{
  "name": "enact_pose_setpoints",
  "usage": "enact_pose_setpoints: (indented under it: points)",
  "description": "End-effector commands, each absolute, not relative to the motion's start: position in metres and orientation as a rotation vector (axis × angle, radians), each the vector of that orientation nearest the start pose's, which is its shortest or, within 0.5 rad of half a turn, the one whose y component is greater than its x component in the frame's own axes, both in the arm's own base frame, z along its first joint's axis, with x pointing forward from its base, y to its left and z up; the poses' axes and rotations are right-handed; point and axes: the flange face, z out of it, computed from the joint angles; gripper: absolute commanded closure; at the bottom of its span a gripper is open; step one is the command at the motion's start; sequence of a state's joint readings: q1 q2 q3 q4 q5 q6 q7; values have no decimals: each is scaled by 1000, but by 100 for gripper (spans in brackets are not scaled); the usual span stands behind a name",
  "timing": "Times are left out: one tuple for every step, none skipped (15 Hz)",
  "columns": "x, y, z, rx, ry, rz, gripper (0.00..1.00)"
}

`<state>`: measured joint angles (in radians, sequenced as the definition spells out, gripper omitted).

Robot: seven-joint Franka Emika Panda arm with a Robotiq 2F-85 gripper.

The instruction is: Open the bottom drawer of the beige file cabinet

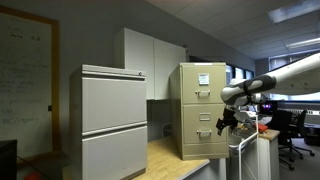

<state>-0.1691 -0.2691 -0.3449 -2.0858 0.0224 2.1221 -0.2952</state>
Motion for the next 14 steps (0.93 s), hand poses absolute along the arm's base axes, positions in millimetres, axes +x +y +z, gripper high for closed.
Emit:
enact_pose_setpoints:
  points:
    - [474, -304, 575, -2967, 475, -643, 0]
    - [482, -315, 575, -2918, 509, -683, 0]
    - [489, -326, 575, -2867, 535, -722, 0]
    - [496, -338, 576, -2817, 555, -759, 0]
    - [503, -349, 576, -2765, 570, -793, 0]
    - [509, -359, 576, -2718, 580, -828, 0]
    - [516, -369, 577, -2665, 584, -869, 0]
    - [523, -378, 577, -2624, 587, -895, 0]
    - [529, -387, 577, -2584, 585, -918, 0]
    - [536, -394, 576, -2554, 584, -928, 0]
    - [542, -401, 573, -2529, 581, -930, 0]
    - [547, -407, 570, -2505, 583, -926, 0]
    - [551, -412, 565, -2487, 587, -915, 0]
    - [554, -416, 558, -2474, 590, -897, 0]
